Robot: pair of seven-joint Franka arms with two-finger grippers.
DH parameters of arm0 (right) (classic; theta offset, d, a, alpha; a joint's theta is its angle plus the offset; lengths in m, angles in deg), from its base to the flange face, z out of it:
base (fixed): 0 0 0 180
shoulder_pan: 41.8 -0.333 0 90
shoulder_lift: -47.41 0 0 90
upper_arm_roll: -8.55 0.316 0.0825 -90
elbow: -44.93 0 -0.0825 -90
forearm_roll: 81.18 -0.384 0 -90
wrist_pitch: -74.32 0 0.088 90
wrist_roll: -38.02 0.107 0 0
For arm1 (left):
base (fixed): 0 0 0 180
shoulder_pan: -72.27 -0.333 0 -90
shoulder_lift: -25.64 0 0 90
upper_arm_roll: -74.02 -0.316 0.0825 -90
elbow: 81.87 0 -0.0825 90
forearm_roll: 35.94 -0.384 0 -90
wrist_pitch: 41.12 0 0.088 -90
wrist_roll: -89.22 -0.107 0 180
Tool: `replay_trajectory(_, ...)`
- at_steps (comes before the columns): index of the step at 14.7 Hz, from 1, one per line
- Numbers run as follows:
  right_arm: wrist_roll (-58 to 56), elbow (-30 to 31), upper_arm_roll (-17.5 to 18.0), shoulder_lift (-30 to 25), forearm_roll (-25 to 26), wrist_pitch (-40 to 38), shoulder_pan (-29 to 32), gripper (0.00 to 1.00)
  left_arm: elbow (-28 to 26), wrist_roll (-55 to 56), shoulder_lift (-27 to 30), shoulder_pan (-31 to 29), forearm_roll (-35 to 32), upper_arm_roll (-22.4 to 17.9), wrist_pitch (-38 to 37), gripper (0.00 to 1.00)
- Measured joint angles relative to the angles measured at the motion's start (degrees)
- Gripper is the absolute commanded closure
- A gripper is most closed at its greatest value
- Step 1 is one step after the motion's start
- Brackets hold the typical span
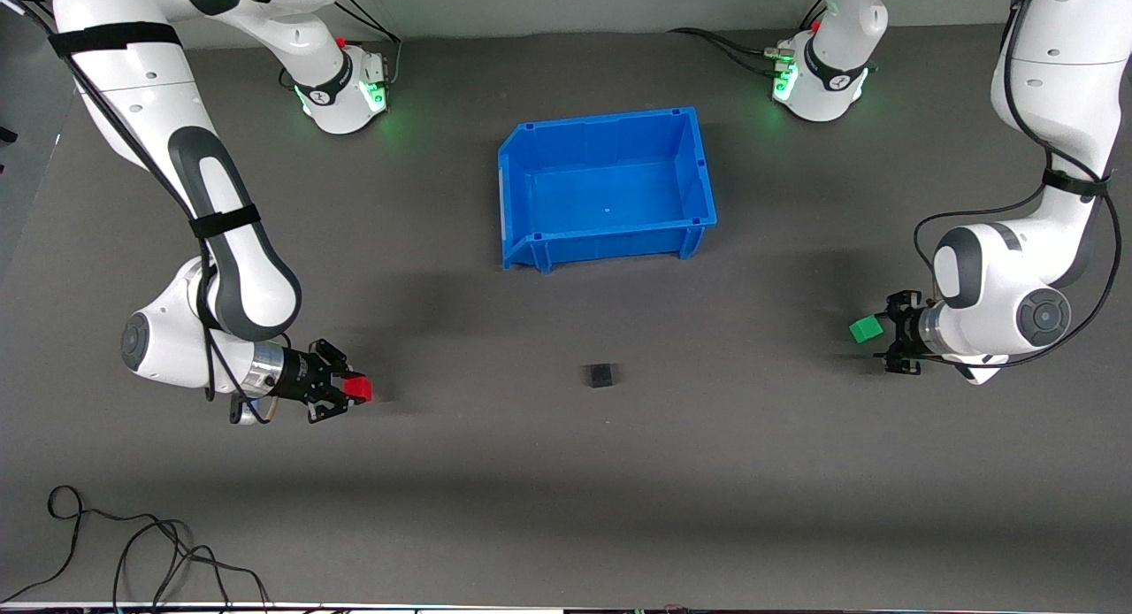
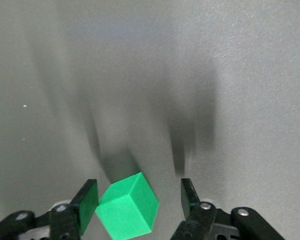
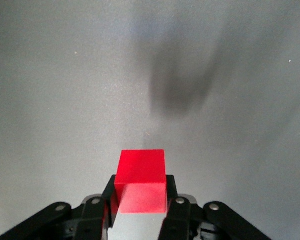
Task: Attach green and red cubes to black cube
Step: 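Close the right gripper on the red cube while the left gripper grips green, then lift the red cube with the right gripper while the left gripper lifts green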
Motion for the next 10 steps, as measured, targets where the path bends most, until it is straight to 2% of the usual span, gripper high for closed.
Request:
replay_trajectory(1, 0.00, 0.04, -0.01, 0.15, 0.00, 0.00, 0.01, 0.64, -0.03, 0.12, 0.09, 0.18, 0.00, 0.00, -0.17, 0.30)
replay_trajectory(5, 0.00, 0.10, 0.00, 1.37, 0.00, -0.01, -0.02, 0.65, -0.18, 1.43, 0.10, 1.09, 0.00, 0.02, -0.22, 0.30)
replay_trajectory(8, 0.00, 0.09, 0.06, 1.93, 0.00, 0.00, -0.68, 0.70, -0.64, 2.01, 0.08, 1.94, 0.00, 0.02, -0.90, 0.30)
replay_trajectory(9, 0.00, 0.06, 0.06, 1.92, 0.00, 0.01, -0.94, 0.70, -0.83, 2.05, 0.08, 2.10, -0.01, 0.02, -1.00, 0.35)
replay_trajectory(10, 0.00, 0.03, 0.06, 1.92, 0.00, 0.02, -1.11, 0.69, -0.94, 2.06, 0.06, 2.33, -0.01, 0.03, -1.06, 0.51)
